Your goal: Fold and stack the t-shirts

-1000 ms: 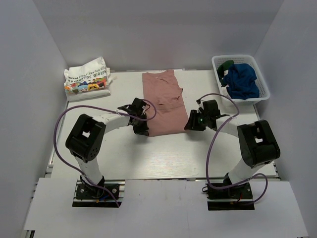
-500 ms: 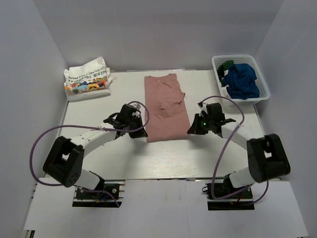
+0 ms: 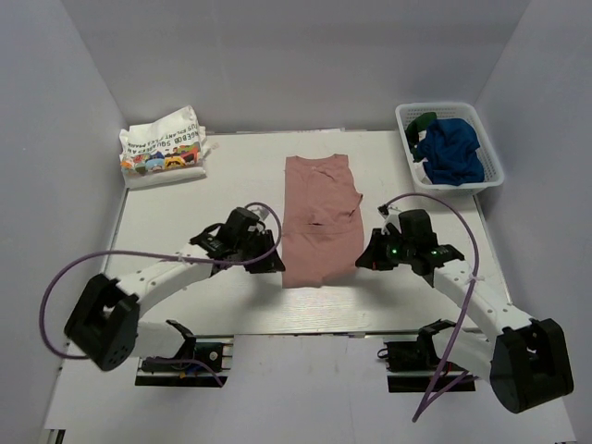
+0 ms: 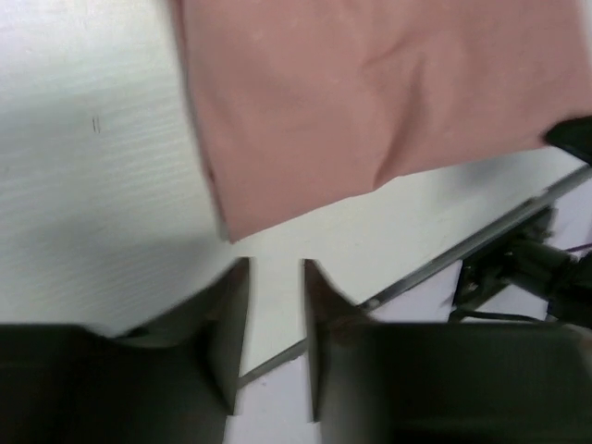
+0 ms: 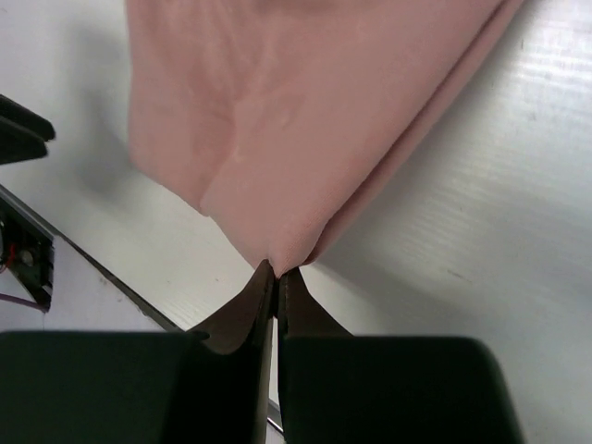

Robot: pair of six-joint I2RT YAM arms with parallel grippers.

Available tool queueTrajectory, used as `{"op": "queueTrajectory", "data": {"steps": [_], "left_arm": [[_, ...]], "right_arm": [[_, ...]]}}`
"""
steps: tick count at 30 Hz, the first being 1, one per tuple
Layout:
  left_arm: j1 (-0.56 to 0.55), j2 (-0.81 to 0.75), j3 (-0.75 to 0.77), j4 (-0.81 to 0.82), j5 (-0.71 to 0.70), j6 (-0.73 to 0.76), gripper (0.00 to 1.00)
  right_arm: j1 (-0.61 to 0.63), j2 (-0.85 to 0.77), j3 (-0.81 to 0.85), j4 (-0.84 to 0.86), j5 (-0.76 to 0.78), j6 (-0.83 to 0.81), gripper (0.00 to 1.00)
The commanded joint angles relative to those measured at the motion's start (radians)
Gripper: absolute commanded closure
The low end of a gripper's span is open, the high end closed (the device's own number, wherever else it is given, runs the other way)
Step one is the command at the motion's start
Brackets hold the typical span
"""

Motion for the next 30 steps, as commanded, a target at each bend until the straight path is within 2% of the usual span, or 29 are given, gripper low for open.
{"op": "queueTrajectory", "data": {"steps": [1,4,13,16,20,25,28,29,30], "left_arm": [[-0.05,0.118,-0.01,-0.002,0.033,-0.02,0.56],[-0.087,0.222,0.015,-0.022,0.013,-0.02,0.46],[-0.127,0.336,0.05,-0.054,-0.062,-0.011,0.49],[-0.127,0.362,0.088,-0.106,-0.164,-0.011,0.49],[-0.127,0.362,0.125,-0.191,-0.249,-0.011,0.34],[-0.127,0.379,0.116,-0.176,-0.249,-0.02,0.34],[-0.127,0.411,0.125,-0.143,-0.216,-0.02,0.48],[-0.127,0.429,0.125,-0.13,-0.196,-0.011,0.56],[-0.127,0.429,0.125,-0.119,-0.185,-0.011,0.67]], "right_arm": [[0.003,0.032,-0.038,-0.019,-0.006,0.019,1.0],[0.003,0.056,-0.069,0.014,-0.027,0.03,1.0],[-0.001,0.052,-0.083,0.042,-0.035,0.025,1.0],[0.0,0.051,-0.088,0.044,-0.032,0.028,1.0],[-0.001,0.052,-0.082,0.036,-0.032,0.019,1.0],[-0.001,0.06,-0.085,0.045,-0.038,0.02,1.0],[0.0,0.062,-0.089,0.05,-0.044,0.022,1.0],[0.0,0.059,-0.089,0.05,-0.043,0.022,1.0],[-0.001,0.06,-0.092,0.054,-0.043,0.022,1.0]]}}
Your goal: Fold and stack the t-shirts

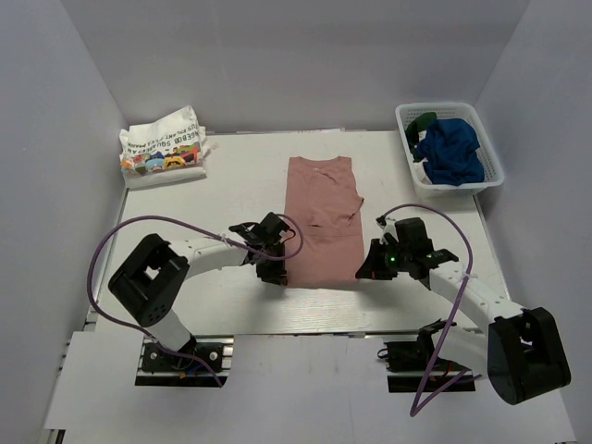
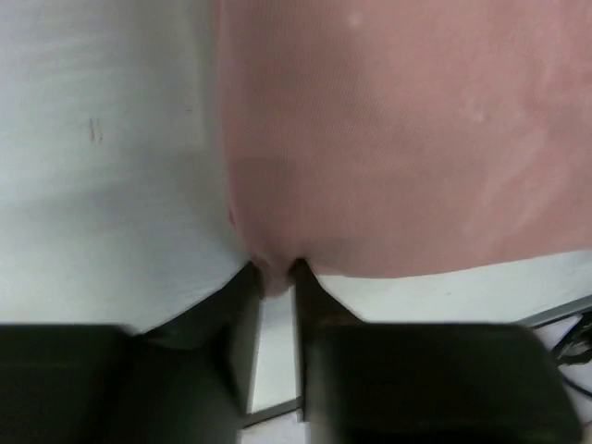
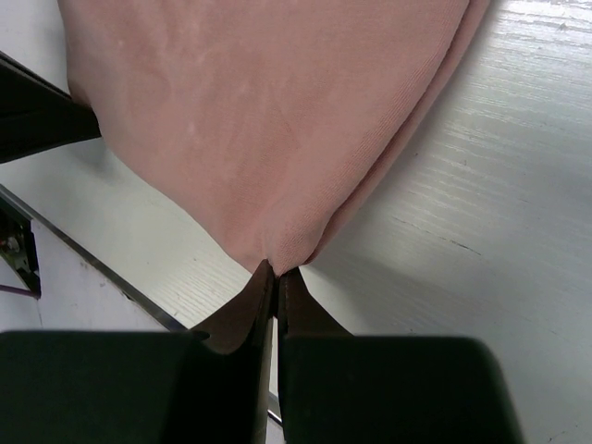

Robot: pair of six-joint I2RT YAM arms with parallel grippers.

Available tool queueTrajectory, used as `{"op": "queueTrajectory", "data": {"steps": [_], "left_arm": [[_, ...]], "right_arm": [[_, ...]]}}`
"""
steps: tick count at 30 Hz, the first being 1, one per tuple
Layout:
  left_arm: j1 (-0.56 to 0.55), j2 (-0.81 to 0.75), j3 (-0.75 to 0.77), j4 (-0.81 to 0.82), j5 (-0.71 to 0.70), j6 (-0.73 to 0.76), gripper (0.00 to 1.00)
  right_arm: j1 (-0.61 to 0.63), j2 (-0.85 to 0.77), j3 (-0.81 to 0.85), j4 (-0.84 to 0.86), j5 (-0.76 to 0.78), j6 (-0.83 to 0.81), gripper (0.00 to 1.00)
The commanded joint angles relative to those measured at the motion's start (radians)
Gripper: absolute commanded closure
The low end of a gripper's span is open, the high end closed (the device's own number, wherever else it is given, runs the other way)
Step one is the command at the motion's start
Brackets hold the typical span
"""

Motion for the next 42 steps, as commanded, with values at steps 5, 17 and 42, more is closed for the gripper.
{"op": "queueTrajectory", "data": {"steps": [5,17,42], "left_arm": [[0.0,0.078,-0.019,0.032,0.033,0.042,1.0],[-0.027,-0.207,0.155,-0.091,0.02,0.073,1.0],[0.26,0.402,1.134,-0.306,-0.189,0.153,1.0]], "right_arm": [[-0.001,-0.003,-0.006,0.039,-0.032,0.0,1.0],[-0.004,-0.162,0.165,-0.089,0.02,0.004,1.0],[-0.126,0.419,0.788,0.026,0.169,0.037,1.0]]}}
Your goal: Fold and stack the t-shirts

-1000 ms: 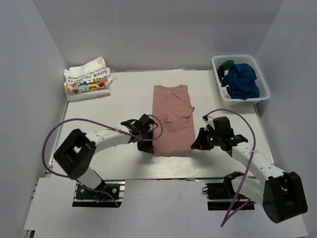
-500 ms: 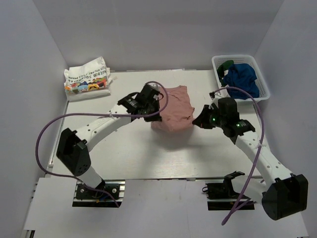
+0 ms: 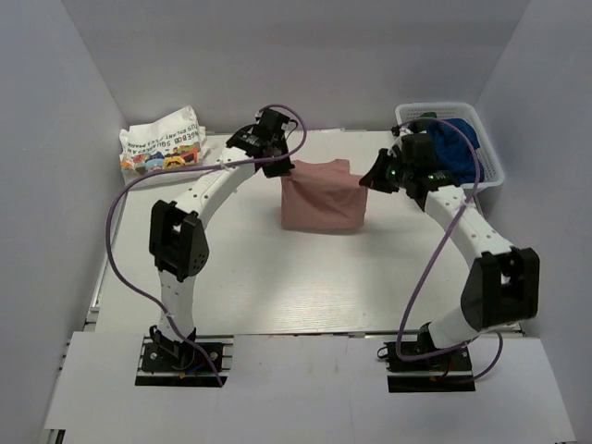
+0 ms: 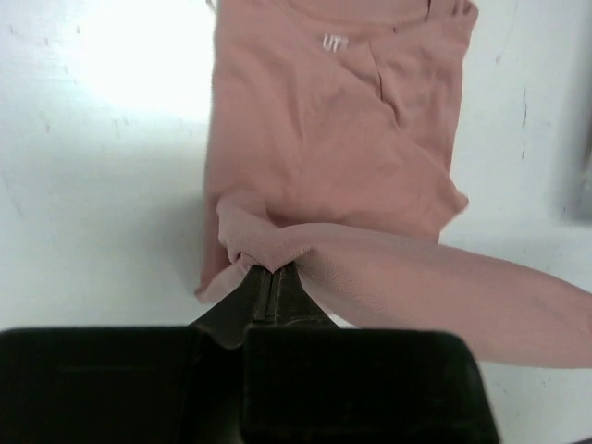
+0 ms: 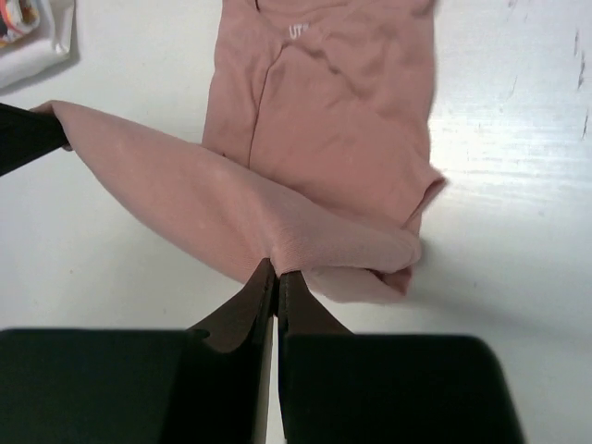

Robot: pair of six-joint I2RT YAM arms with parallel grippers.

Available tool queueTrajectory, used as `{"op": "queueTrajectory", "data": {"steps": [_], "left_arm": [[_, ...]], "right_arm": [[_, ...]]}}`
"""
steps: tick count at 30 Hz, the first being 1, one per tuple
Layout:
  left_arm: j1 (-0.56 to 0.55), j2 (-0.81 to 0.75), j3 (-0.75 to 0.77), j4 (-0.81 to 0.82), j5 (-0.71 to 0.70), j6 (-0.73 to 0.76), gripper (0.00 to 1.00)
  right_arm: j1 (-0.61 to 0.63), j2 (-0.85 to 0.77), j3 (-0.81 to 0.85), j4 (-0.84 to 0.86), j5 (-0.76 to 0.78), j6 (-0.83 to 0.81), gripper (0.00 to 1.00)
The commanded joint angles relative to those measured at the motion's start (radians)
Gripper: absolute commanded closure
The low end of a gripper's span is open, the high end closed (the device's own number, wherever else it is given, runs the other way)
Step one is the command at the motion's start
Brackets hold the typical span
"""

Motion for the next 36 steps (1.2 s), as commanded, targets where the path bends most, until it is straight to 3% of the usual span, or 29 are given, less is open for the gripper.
{"op": "queueTrajectory", "data": {"steps": [1,6,11,12,13,14,15,16,17,21,22,27,36], "left_arm": [[0.044,0.046,0.097,0.048,0.034,0.065,1.0],[0.076,0.189,0.251,0.098,0.132,0.116,1.0],[0.122,0.338,0.362,0.262,0.176,0.145,0.98],[0.122,0.363,0.362,0.301,0.189,0.145,0.95],[0.135,0.41,0.376,0.336,0.2,0.136,0.84],[0.145,0.436,0.388,0.403,0.25,0.136,0.57],[0.145,0.459,0.403,0.421,0.237,0.148,0.01],[0.145,0.484,0.46,0.421,0.22,0.148,0.0],[0.145,0.524,0.486,0.421,0.22,0.148,0.0],[0.155,0.467,0.45,0.46,0.231,0.157,0.0],[0.155,0.441,0.384,0.474,0.219,0.167,0.0],[0.119,0.384,0.322,0.432,0.167,0.234,0.0],[0.057,0.358,0.245,0.448,0.214,0.25,0.0]], "right_arm": [[-0.032,0.06,0.093,0.071,-0.025,-0.02,1.0],[-0.073,0.284,0.29,0.045,-0.127,-0.031,1.0],[-0.121,0.527,0.482,0.039,-0.273,-0.046,1.0],[-0.131,0.65,0.612,0.022,-0.284,-0.033,1.0],[-0.139,0.694,0.661,-0.001,-0.316,-0.025,1.0],[-0.148,0.74,0.768,-0.012,-0.365,-0.007,1.0],[-0.155,0.869,0.879,-0.064,-0.38,0.007,0.85],[-0.158,0.901,0.921,-0.075,-0.414,0.015,0.57],[-0.17,0.922,0.99,-0.084,-0.422,0.042,0.11],[-0.168,0.871,0.932,-0.023,-0.362,0.034,0.09],[-0.168,0.776,0.812,0.029,-0.342,0.021,0.09],[-0.132,0.637,0.616,0.083,-0.195,-0.075,0.09],[-0.063,0.702,0.619,0.057,-0.279,-0.137,0.09]]}}
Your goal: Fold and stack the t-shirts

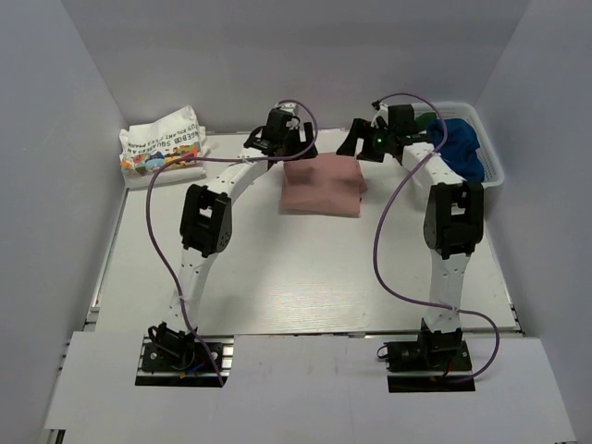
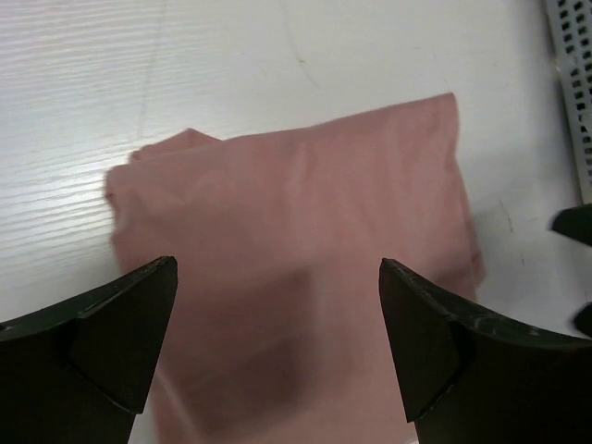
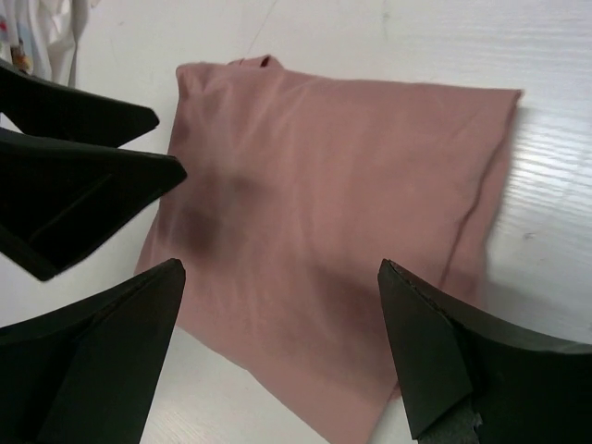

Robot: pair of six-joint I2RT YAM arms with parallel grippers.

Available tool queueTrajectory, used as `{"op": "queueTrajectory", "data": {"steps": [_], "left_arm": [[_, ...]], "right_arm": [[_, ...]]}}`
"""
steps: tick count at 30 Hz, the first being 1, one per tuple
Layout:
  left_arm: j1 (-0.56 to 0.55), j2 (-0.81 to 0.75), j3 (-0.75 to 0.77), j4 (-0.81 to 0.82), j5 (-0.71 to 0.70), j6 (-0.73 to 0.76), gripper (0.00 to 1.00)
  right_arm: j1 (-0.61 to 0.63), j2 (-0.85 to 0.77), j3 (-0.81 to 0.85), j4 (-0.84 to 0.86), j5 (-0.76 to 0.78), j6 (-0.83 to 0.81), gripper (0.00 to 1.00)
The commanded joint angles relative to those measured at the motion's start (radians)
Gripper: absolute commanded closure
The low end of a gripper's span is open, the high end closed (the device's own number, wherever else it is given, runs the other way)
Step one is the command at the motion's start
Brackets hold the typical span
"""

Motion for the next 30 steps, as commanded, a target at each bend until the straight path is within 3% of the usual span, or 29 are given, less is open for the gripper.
{"op": "queueTrajectory", "data": {"steps": [1,5,12,16,20,25,30], "left_arm": [[-0.028,-0.038,-0.008,0.024,0.033,0.024,0.0],[-0.037,-0.036,-0.061,-0.021,0.014,-0.001,0.0],[-0.068,-0.286,-0.662,0.149,0.015,-0.053,0.0],[-0.111,-0.509,-0.88,0.151,0.015,-0.1,0.02],[-0.173,-0.739,-1.127,0.148,0.024,-0.134,0.02],[-0.23,-0.973,-1.242,0.01,-0.072,-0.194,0.02],[-0.24,-1.073,-1.243,-0.031,-0.251,-0.223,0.01]], "right_arm": [[0.035,0.037,0.005,0.021,-0.048,-0.031,0.09],[0.054,0.069,-0.042,0.059,-0.075,0.046,0.09],[0.1,-0.035,-0.394,0.14,-0.077,0.055,0.09],[0.179,-0.245,-0.725,0.2,-0.007,0.034,0.09],[0.268,-0.462,-0.932,0.193,0.043,0.049,0.09],[0.363,-0.668,-1.071,0.101,0.108,0.06,0.09],[0.376,-0.808,-1.015,0.006,0.315,0.031,0.09]]}}
